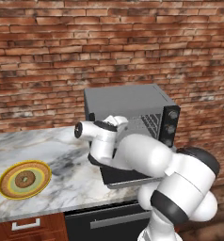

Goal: Pick up the bagel from the plate, place it on the toaster oven rack, close the door, and set the timer.

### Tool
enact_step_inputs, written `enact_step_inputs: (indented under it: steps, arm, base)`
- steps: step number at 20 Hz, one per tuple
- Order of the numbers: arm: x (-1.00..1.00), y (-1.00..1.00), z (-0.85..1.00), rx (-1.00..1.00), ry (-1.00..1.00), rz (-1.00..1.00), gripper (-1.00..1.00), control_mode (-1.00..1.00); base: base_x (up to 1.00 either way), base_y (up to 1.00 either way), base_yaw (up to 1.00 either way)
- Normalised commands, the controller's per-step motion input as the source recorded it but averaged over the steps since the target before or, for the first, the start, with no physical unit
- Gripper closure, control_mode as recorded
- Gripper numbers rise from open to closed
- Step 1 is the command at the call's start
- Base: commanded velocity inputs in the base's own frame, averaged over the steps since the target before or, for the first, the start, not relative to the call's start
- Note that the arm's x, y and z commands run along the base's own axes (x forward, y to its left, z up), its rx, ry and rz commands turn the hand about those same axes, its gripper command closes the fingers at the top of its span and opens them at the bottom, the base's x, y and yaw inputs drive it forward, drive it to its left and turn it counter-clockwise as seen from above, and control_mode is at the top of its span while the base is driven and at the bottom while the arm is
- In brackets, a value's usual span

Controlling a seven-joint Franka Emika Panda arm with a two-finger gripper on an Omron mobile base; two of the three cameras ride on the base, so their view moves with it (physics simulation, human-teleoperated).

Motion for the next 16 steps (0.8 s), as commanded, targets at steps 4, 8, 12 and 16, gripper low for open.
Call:
enact_step_inputs:
  steps: [4,8,12,16]
  arm:
    - [0.29,0.1,-0.11,0.0,-0.08,0.0,-1.0,-1.0]
    - [0.32,0.08,-0.07,0.0,-0.02,0.0,-1.0,-1.0]
    - [0.26,0.05,-0.15,0.0,0.0,0.01,-1.0,-1.0]
    - [0.16,0.07,-0.24,-0.01,-0.01,0.04,-1.0,-1.0]
  base:
    - [0.0,0.0,0.0]
    - [0.0,0.0,0.0]
    - [0.0,0.0,0.0]
    - [0.0,0.0,0.0]
